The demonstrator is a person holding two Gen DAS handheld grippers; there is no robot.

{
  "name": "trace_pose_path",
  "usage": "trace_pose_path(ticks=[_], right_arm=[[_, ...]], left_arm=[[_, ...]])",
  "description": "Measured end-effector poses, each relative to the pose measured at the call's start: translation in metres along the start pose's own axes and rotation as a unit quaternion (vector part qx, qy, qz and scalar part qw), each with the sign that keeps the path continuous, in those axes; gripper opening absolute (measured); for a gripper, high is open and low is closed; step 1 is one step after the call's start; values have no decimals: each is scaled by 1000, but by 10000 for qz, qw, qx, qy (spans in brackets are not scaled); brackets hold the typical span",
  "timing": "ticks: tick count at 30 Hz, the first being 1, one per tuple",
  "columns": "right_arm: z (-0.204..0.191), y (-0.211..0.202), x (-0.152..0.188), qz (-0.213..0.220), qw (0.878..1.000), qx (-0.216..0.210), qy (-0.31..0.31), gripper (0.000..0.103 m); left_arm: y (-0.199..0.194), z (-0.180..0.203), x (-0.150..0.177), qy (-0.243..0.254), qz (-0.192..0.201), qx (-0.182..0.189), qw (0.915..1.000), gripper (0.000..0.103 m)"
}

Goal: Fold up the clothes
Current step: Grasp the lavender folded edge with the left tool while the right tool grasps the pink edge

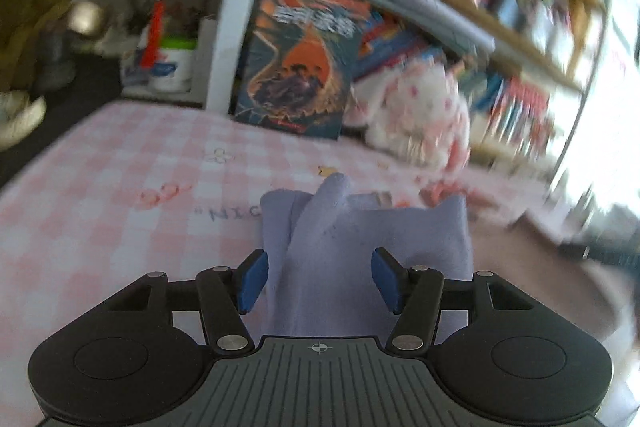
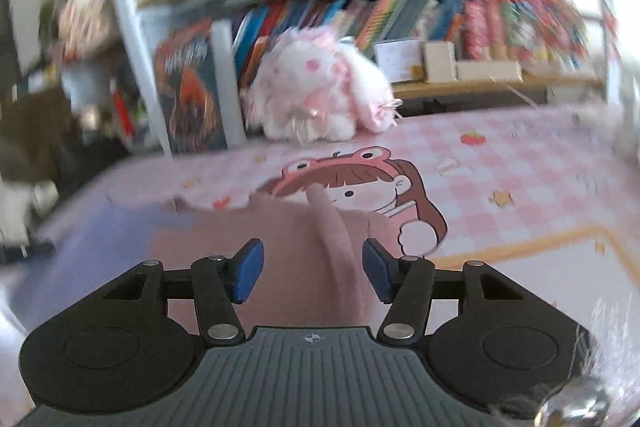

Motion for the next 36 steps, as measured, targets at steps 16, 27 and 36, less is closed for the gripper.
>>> trace_pose_path(ticks=[16,27,36], right_arm=[[36,33,-21,-39,9974,711,-138,0],[40,24,-22,-74,9986,144,499,25],[-13,71,-17,-591,9920,348,-1059,25]], left_arm=[[35,-52,14,-1122,-76,152,9935,12],[18,-37,-8,-339,67,87,9994,31],[19,-12,-25,694,50,96,9975,43]])
Point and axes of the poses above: each gripper's, at about its wrist camera, not at the fingertips, and y roughly the way its jaws point, z to its right, x to its underside, the point moved 3 cm from there along y, roughly the way its jaws point, and after that the axes turned 13 degrees about y, right-handed, at the moved point
